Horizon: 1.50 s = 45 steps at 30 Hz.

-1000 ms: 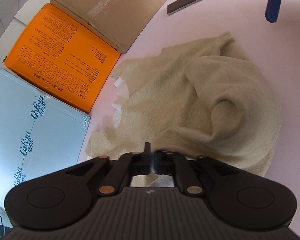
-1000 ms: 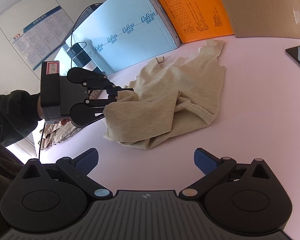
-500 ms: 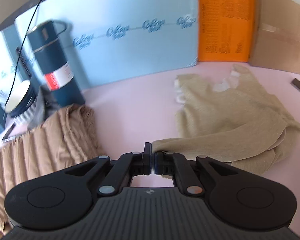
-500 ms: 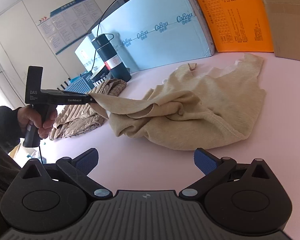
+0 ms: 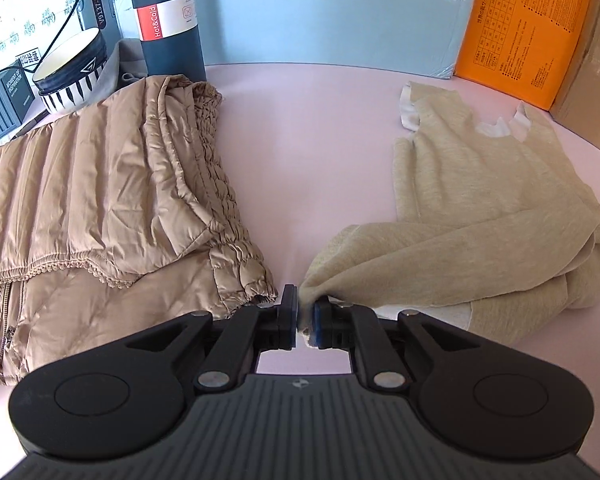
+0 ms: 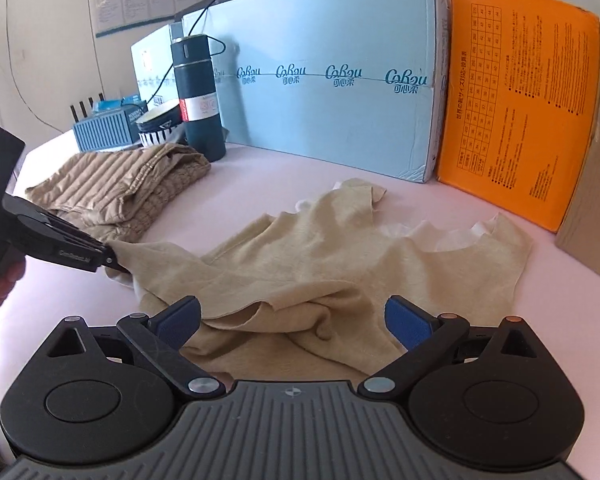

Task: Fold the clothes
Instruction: 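Grasp the hem with the left gripper and pull it outward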

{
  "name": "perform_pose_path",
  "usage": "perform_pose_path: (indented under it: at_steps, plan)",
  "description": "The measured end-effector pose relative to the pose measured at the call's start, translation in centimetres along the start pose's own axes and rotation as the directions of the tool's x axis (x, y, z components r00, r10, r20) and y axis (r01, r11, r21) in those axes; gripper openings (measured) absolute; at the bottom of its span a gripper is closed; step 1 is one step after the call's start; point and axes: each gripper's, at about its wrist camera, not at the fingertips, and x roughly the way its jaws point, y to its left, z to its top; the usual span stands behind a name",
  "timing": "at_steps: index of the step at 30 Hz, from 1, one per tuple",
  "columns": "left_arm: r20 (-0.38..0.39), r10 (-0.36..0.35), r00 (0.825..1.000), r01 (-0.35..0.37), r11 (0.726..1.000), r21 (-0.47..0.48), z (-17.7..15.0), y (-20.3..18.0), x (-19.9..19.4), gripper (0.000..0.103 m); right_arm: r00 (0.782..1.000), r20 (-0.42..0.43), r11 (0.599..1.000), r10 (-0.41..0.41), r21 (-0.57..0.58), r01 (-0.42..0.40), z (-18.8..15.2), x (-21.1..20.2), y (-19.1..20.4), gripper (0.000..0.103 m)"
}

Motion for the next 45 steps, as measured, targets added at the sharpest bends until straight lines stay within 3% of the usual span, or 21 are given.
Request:
perform_pose_path:
  at_steps: [3,10,15,17,19,21,25,28,31,33,35,37,45]
  plan:
    - [-0.004,-0.015,1.0,0.015,1.0,-0.013,0.1,0.4,0.1,0.012,0.996,-0.035,0.994,-0.085,-0.071,0.082,0.0,1.0,0.4,0.1]
    - [0.005,-0.046,0.999,0.046,0.999,0.026,0.2,0.5,0.3,0.014,0.969,-0.114,0.973,-0.219,-0.097,0.208,-0.3,2.6,-0.1,0.1]
    - [-0.008,-0.074,0.997,0.075,0.997,0.032,0.5,0.8,0.5,0.015,0.967,-0.071,0.968,-0.246,-0.065,0.242,1.0,3.3,1.4,0.1]
    - [-0.011,-0.088,0.996,0.088,0.995,0.045,0.5,0.8,0.5,0.019,0.97,-0.077,0.971,-0.232,-0.077,0.227,1.3,4.0,2.3,0.092]
    - [-0.015,-0.106,0.994,0.107,0.992,0.067,0.5,0.7,0.5,0.023,0.967,-0.106,0.972,-0.233,-0.061,0.227,1.4,4.7,2.8,0.054]
    - [-0.018,-0.124,0.992,0.125,0.988,0.092,0.5,0.7,0.5,0.027,0.963,-0.128,0.971,-0.238,-0.006,0.24,1.2,5.1,2.8,0.049]
    - [-0.019,-0.155,0.988,0.156,0.98,0.125,0.4,0.8,0.5,0.034,0.952,-0.139,0.958,-0.274,0.045,0.283,0.6,5.1,2.5,0.05]
    - [-0.025,-0.177,0.984,0.178,0.973,0.149,0.4,0.7,0.6,0.04,0.941,-0.104,0.946,-0.323,-0.024,0.322,0.9,5.2,3.1,0.051]
    - [-0.026,-0.186,0.982,0.188,0.968,0.166,0.4,0.8,0.6,0.04,0.899,-0.063,0.895,-0.433,-0.145,0.421,1.6,5.6,3.4,0.062]
    - [-0.028,-0.19,0.981,0.192,0.967,0.17,0.4,0.8,0.6,0.041,0.875,-0.069,0.872,-0.478,-0.16,0.464,1.9,5.7,2.9,0.066]
    - [-0.03,-0.193,0.981,0.196,0.965,0.176,0.4,0.9,0.7,0.042,0.882,-0.072,0.88,-0.467,-0.135,0.455,1.9,5.5,2.5,0.066]
    - [-0.03,-0.195,0.98,0.197,0.963,0.184,0.4,0.8,0.7,0.044,0.882,-0.076,0.879,-0.465,-0.158,0.45,1.8,5.5,2.6,0.072]
    - [-0.026,-0.198,0.98,0.199,0.955,0.222,0.1,0.3,0.8,0.051,0.883,-0.096,0.87,-0.459,-0.251,0.425,1.3,5.9,2.9,0.073]
